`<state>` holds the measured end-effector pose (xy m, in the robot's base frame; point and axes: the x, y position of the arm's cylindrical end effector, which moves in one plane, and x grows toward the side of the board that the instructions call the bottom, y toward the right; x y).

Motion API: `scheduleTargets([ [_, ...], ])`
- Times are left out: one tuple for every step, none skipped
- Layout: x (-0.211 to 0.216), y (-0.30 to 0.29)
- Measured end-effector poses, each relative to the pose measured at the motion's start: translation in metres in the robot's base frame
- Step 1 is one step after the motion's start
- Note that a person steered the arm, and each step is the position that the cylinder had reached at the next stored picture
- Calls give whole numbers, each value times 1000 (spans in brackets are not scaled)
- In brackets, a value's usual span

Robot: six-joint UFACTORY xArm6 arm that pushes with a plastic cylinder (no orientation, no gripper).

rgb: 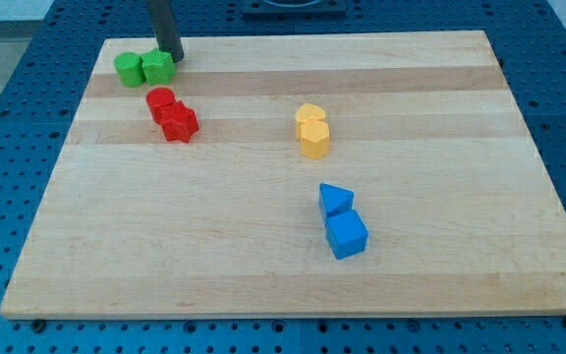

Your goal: Move your arm close to the red circle

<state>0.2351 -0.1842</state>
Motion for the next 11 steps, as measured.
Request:
scheduleTargets([
  [2,2],
  [11,37],
  [30,63],
  [36,58],
  [39,56],
  [39,50],
  [46,30],
  [69,8],
  [77,-1],
  [69,-6],
  [63,-15],
])
